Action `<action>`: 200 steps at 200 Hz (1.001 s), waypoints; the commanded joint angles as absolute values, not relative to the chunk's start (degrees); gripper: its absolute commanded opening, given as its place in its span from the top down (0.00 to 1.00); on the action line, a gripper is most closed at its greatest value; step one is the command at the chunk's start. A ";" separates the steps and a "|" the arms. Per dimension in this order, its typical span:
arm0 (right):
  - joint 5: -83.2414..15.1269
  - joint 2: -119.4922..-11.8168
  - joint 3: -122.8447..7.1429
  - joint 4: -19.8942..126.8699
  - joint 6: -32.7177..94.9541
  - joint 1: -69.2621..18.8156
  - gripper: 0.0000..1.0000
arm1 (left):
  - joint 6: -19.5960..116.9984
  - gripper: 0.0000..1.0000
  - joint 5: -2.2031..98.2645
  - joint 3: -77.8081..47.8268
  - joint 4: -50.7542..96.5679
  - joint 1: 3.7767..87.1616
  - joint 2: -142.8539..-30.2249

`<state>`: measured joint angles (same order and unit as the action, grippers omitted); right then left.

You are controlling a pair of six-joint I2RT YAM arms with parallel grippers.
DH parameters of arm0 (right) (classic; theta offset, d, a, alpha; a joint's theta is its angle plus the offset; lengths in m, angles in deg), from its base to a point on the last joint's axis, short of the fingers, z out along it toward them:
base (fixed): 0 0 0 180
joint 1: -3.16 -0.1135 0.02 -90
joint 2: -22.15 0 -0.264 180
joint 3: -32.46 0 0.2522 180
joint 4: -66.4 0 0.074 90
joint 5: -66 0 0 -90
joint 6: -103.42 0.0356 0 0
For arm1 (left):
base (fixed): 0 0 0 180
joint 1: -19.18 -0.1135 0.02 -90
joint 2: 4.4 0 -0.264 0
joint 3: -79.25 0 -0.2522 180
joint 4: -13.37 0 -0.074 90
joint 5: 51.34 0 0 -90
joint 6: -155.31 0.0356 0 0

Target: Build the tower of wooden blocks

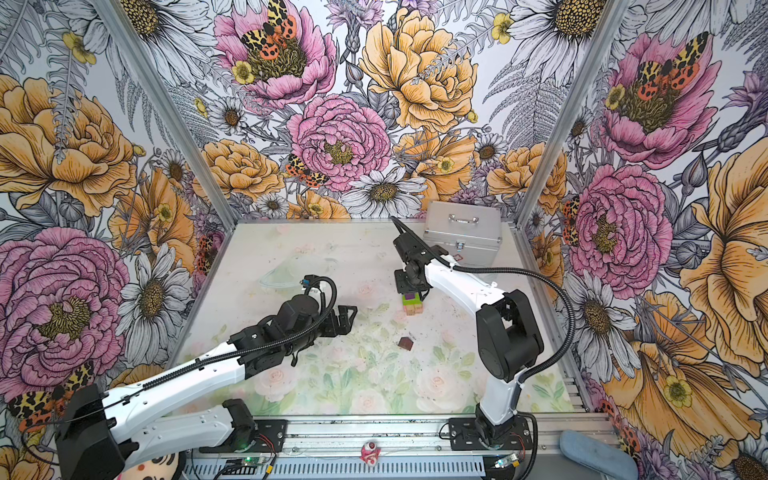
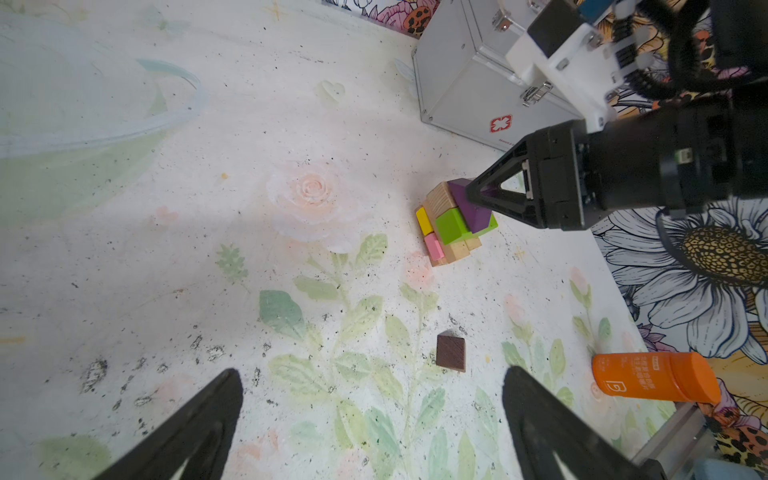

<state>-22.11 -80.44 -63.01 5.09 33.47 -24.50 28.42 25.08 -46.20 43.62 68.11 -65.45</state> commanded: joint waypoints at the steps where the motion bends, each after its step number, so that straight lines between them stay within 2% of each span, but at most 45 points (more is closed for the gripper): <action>1: -20.94 -81.34 -65.02 5.18 34.13 -24.58 0.70 | 29.10 0.01 25.53 -47.00 43.65 67.44 -64.63; 98: -20.53 -82.33 -65.85 4.74 34.76 -24.53 0.70 | 29.01 0.01 26.00 -47.67 43.47 66.60 -64.25; 154: -20.71 -82.01 -65.85 4.47 35.09 -24.53 0.56 | 29.01 0.01 26.27 -47.97 43.21 66.26 -64.24; 200: -20.93 -81.21 -65.63 4.30 35.22 -24.54 0.54 | 28.75 0.01 26.27 -48.05 43.39 66.20 -63.88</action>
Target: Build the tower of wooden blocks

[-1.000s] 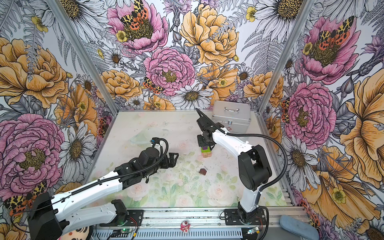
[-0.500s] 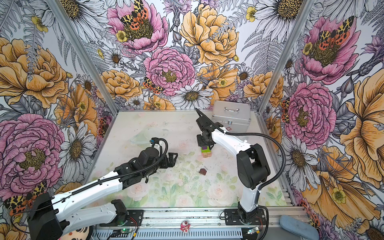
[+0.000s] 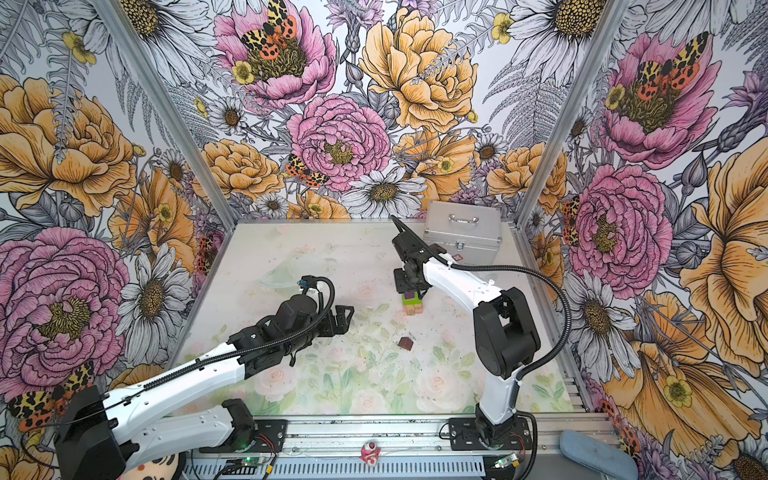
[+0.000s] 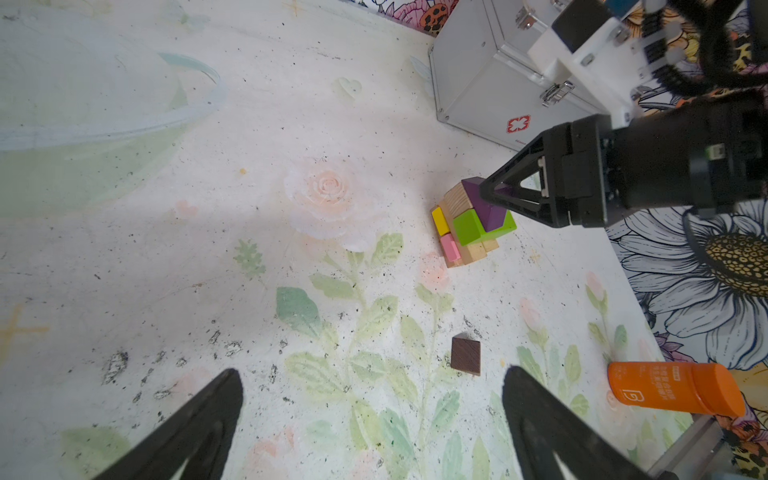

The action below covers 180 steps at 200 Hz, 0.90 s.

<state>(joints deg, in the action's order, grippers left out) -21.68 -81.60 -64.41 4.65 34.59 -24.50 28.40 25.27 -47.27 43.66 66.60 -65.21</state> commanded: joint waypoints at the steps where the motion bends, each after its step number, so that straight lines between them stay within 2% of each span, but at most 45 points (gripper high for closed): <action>1: -20.97 -81.21 -65.61 4.30 35.22 -24.58 0.54 | 28.79 0.01 26.27 -48.10 43.39 66.20 -63.80; 180: -24.05 -78.14 -61.53 4.42 37.06 -24.95 0.52 | 27.61 0.01 25.46 -49.46 44.79 66.22 -59.95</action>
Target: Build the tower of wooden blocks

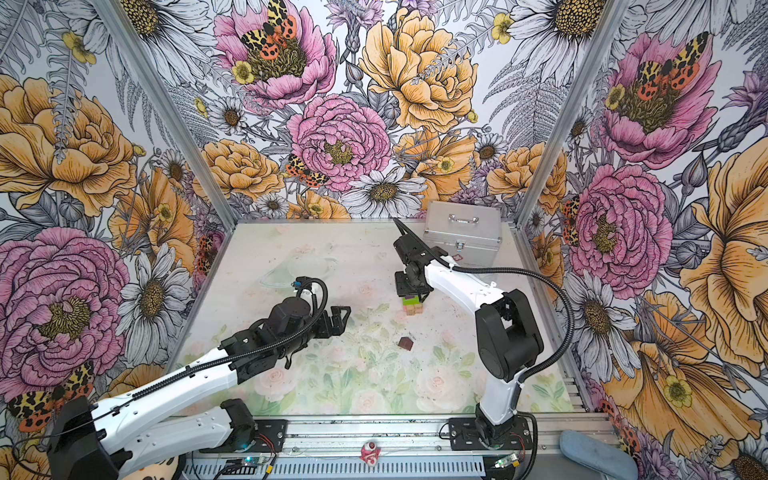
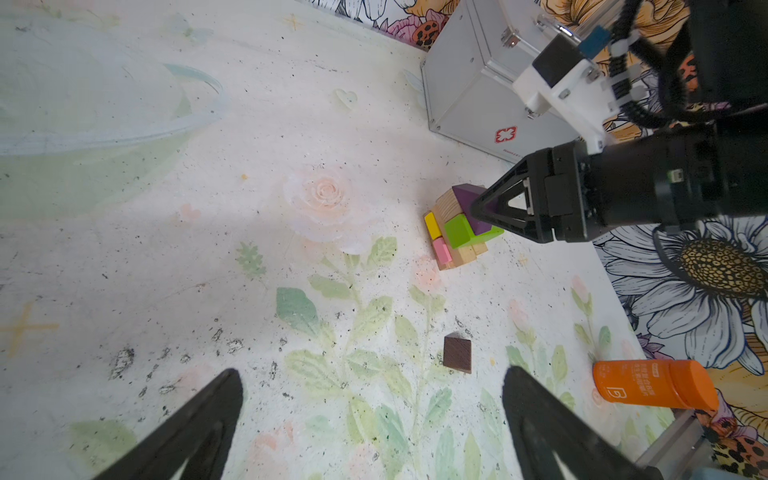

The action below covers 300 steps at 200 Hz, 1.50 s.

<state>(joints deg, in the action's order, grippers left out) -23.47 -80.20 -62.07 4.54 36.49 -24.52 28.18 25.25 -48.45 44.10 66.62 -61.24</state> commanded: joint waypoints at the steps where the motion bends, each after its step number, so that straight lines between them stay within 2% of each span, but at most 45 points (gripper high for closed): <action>1: -24.03 -78.18 -61.54 4.40 37.06 -24.91 0.52 | 27.61 0.01 25.47 -49.46 44.79 66.25 -59.90; 300: -24.67 -76.69 -60.06 4.30 37.57 -25.89 0.52 | 26.44 0.01 22.97 -50.30 47.47 66.31 -56.23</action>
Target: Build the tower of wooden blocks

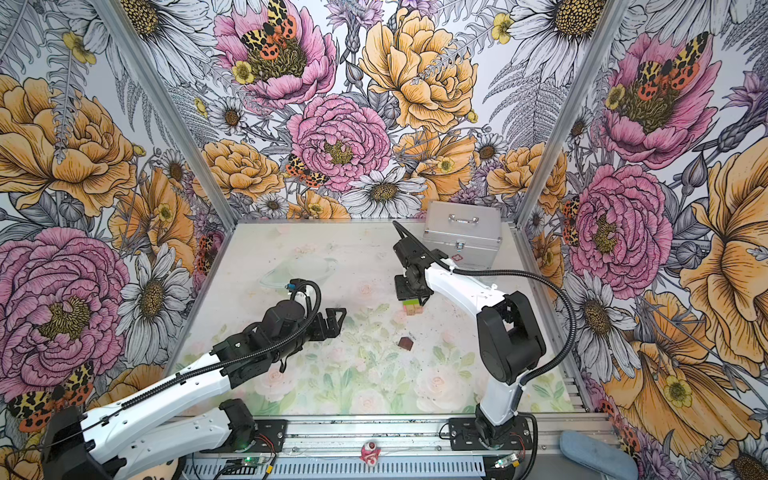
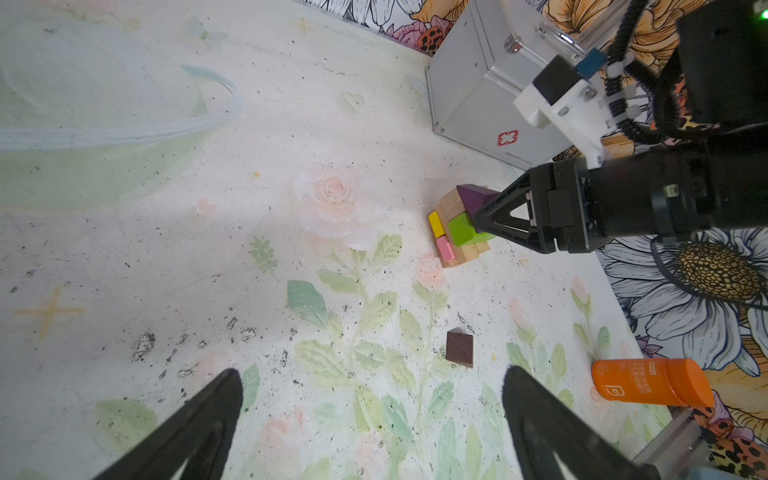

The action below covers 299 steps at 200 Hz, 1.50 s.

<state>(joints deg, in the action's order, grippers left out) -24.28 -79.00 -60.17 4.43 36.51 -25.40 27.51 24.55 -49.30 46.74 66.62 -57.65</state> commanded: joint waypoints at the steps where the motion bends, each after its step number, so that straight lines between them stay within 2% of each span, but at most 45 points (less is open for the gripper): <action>1: -24.65 -76.62 -60.10 4.30 37.58 -25.91 0.52 | 26.45 0.01 22.95 -50.32 47.50 66.35 -56.24; 67: -23.76 -73.15 -59.97 3.10 37.33 -26.03 0.51 | 26.27 0.01 22.58 -50.61 48.22 66.43 -54.33; 135: -22.68 -59.63 -54.01 1.22 34.81 -26.18 0.49 | 24.85 0.01 19.83 -50.52 49.87 70.28 -52.03; 185: -24.37 -47.97 -40.71 3.19 34.31 -26.47 0.48 | 20.19 0.01 11.18 -50.08 53.14 80.78 -51.11; 228: -27.44 -40.20 -32.20 5.24 35.50 -26.99 0.37 | 15.83 0.01 3.31 -49.21 53.93 91.98 -52.80; 268: -30.01 -40.00 -29.50 7.90 38.12 -30.02 0.28 | 12.36 0.01 -3.87 -47.87 54.54 102.97 -56.87; 299: -32.68 -43.64 -23.71 15.57 41.09 -31.99 0.27 | 9.50 0.01 -7.32 -47.53 55.77 107.86 -58.24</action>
<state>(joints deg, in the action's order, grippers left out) -29.76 -41.03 -27.25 8.69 38.22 -30.62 12.95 -1.37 -49.12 53.91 105.48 -57.94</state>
